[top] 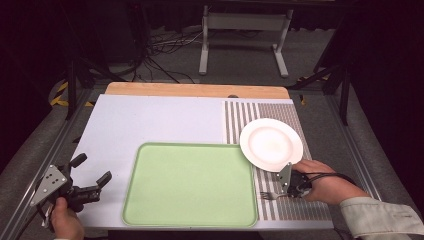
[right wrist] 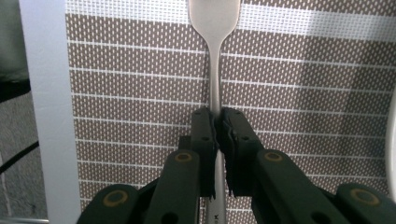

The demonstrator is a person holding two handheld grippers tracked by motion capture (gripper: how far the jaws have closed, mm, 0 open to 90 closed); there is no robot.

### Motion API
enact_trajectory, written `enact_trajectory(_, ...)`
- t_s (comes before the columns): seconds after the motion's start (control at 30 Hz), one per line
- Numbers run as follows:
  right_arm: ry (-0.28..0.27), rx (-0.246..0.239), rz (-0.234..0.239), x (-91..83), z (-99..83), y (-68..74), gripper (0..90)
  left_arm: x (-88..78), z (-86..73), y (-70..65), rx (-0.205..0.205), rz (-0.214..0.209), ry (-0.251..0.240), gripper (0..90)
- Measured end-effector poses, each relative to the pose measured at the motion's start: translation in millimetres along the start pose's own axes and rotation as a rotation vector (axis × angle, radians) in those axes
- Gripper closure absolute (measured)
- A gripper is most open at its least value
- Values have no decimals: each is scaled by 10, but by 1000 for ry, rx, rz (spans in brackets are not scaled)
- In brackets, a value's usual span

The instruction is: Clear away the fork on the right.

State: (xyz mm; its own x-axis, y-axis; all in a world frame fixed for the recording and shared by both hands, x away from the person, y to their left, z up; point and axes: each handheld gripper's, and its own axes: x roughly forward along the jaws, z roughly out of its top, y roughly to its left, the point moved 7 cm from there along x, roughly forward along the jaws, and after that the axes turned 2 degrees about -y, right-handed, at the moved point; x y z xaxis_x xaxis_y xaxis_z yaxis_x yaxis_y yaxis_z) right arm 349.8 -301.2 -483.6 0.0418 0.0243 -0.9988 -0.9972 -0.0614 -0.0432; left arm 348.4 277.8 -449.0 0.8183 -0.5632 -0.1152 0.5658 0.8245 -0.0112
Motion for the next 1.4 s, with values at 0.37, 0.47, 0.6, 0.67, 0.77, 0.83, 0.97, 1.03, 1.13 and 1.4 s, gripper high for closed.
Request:
enact_trajectory(0.37, 3, -6, 9, 5, 7, -5, 849, -4, 4, 3, 0, -1, -2, 3)
enact_trajectory(0.47, -1, 3, 9, 1, 1, -6, 850, -2, 4, 1, -3, -1, -2, 3)
enact_trajectory(0.6, -10, 16, 14, -10, 0, -1, 851, -2, 5, 0, -3, -2, -3, 3)
enact_trajectory(0.67, -23, 22, 18, -30, 9, 0, 850, -2, 6, 3, -2, -1, -3, 3)
enact_trajectory(0.77, -39, 27, 14, -65, 22, -6, 851, -2, 4, 4, -3, 0, -3, 3)
enact_trajectory(0.83, -61, 22, -3, -113, 36, -26, 851, -3, 6, 2, -2, -1, -4, 3)
enact_trajectory(0.97, -97, 38, -23, -230, 55, -42, 851, -6, 6, 6, -4, 1, -5, 3)
enact_trajectory(1.03, -107, 40, -32, -281, 59, -52, 851, -5, 5, 5, -5, 0, -5, 3)
enact_trajectory(1.13, -136, 50, -43, -345, 77, -62, 851, -4, 9, 1, -4, -1, -7, 3)
enact_trajectory(1.4, -226, 95, -77, -560, 138, -95, 851, 0, 4, -2, -4, -2, -2, 3)
